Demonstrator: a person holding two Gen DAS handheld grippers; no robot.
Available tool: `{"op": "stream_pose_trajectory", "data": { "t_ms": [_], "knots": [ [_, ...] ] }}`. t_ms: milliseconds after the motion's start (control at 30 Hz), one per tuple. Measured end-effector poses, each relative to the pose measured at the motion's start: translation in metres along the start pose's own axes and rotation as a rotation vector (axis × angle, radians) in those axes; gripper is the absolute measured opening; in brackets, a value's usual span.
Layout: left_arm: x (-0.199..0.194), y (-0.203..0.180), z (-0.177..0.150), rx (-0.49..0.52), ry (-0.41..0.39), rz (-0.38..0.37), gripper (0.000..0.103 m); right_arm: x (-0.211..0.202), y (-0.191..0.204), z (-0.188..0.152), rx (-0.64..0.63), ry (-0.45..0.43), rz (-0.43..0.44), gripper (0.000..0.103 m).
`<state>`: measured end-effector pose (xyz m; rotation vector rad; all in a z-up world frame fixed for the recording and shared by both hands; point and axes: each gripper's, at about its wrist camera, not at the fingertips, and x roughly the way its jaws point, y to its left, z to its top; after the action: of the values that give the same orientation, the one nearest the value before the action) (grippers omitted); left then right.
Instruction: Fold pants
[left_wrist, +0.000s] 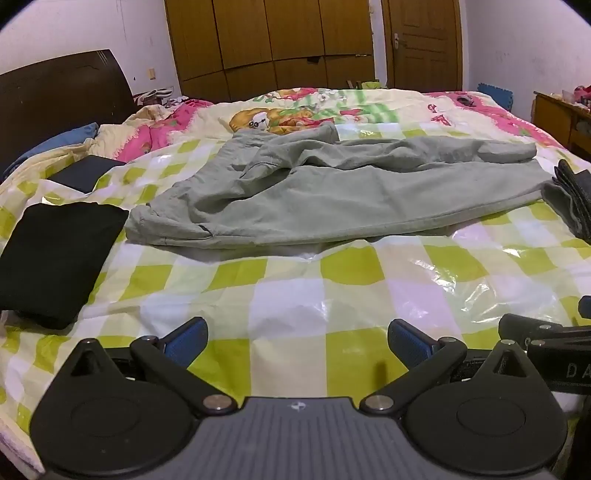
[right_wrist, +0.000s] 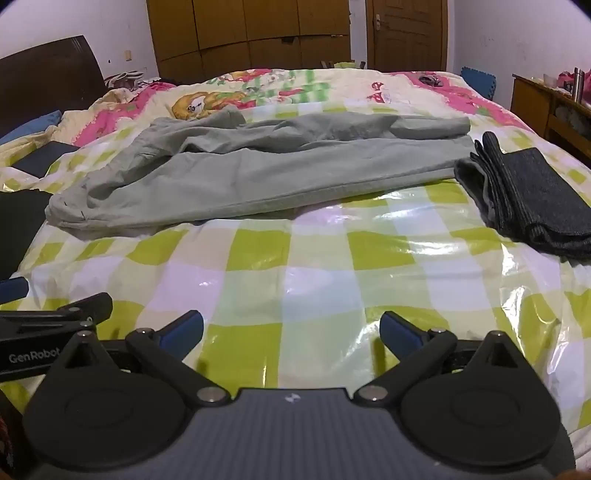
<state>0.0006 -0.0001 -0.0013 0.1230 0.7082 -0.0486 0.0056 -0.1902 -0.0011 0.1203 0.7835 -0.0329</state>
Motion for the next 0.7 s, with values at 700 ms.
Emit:
{"op": "stream_pose_trajectory", "data": {
  "t_ms": [700],
  "knots": [
    [0.006,-0.002,-0.003,-0.011,0.041,-0.027,0.103,0.009,-0.002,-0.005,0.005,0.044,0.004,0.101]
  ]
}}
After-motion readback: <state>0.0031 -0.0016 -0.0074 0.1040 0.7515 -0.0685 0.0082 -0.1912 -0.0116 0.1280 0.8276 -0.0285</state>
